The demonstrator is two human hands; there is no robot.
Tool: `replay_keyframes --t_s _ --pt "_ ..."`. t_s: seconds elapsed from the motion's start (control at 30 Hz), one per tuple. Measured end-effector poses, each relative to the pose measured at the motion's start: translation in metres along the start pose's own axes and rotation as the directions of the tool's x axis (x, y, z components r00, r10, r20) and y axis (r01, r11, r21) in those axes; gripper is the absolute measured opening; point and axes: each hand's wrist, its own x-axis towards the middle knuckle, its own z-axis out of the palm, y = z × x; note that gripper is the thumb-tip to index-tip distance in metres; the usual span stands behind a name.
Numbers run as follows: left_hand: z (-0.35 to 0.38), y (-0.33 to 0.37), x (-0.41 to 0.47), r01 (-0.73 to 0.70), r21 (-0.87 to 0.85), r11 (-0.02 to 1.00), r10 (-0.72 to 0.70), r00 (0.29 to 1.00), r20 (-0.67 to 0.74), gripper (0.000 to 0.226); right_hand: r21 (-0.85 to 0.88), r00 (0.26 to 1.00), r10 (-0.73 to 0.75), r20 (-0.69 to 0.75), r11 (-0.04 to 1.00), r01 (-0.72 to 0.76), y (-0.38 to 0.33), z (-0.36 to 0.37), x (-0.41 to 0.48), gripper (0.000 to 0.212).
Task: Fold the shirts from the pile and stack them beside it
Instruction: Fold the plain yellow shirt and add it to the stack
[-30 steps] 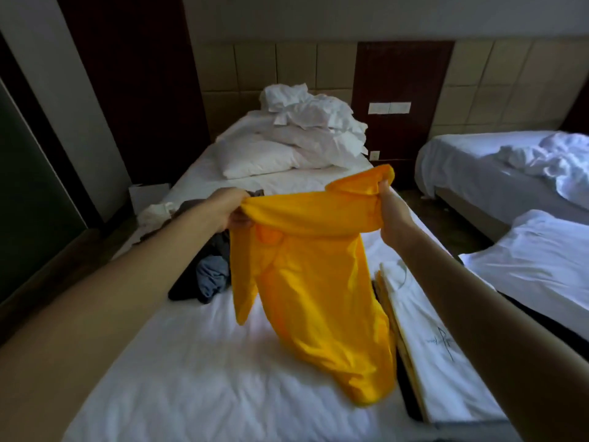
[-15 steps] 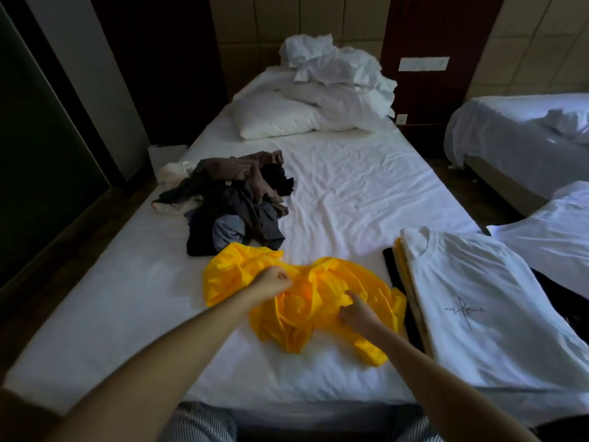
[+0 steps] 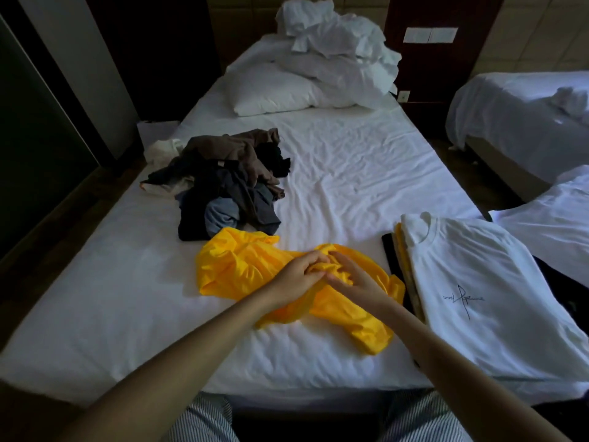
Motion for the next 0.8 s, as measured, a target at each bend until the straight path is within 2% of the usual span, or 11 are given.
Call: replay_keyframes --t_s 0.07,0.13,0.2,0.27,0.33,0.43,0.57,0.67,0.7,0.77,0.8 --pt "-0.026 0.036 -0.007 -0.034 -0.122 0.992 0.040 0.998 0.048 0.023 0.117 0.986 -0.098 0.139 0.990 0.082 -0.039 -0.005 0.007 0.075" --pt "-0.056 0.062 -0.010 -0.058 -0.219 0.974 0.068 0.997 0.039 0.022 0.182 0.949 -0.155 0.276 0.977 0.107 -0.076 -0.009 0.015 0.080" --pt "-0.083 0.079 -0.012 -0.067 -0.223 0.972 0.070 0.997 0.006 0.021 0.127 0.936 -0.144 0.321 0.986 0.108 -0.101 -0.014 0.028 0.066" --pt "-0.104 0.091 -0.012 -0.082 -0.174 0.981 0.074 0.996 -0.053 0.019 0.005 0.940 -0.087 0.329 0.996 0.091 -0.117 -0.015 0.038 0.032" --pt "-0.121 0.099 -0.012 -0.086 -0.132 0.988 0.073 0.992 -0.104 0.022 -0.158 0.895 -0.023 0.446 0.982 0.104 -0.120 -0.015 0.039 0.009" --pt "-0.144 0.112 -0.014 -0.077 -0.071 0.995 0.066 0.987 -0.144 0.023 -0.309 0.796 0.024 0.605 0.928 0.207 -0.110 -0.015 0.032 0.014" --pt "-0.165 0.126 -0.023 -0.037 -0.082 0.996 0.033 0.998 -0.046 0.023 -0.193 0.927 -0.128 0.353 0.960 0.205 -0.108 -0.028 0.031 0.019" --pt "-0.155 0.138 -0.023 -0.047 -0.167 0.985 0.057 0.997 0.055 0.022 -0.047 0.936 -0.233 0.265 0.966 0.254 -0.131 -0.024 0.030 0.058" --pt "-0.149 0.144 -0.022 -0.051 -0.191 0.980 0.066 0.996 0.068 0.022 0.041 0.932 -0.270 0.243 0.963 0.268 -0.143 -0.021 0.031 0.060" --pt "-0.141 0.151 -0.017 -0.101 -0.149 0.984 0.112 0.992 0.065 0.021 0.168 0.938 -0.302 0.169 0.947 0.274 -0.161 -0.018 0.033 0.043" --pt "-0.139 0.152 -0.015 -0.136 -0.063 0.989 0.140 0.989 0.052 0.021 0.148 0.946 -0.305 0.111 0.946 0.288 -0.169 -0.019 0.033 0.032"
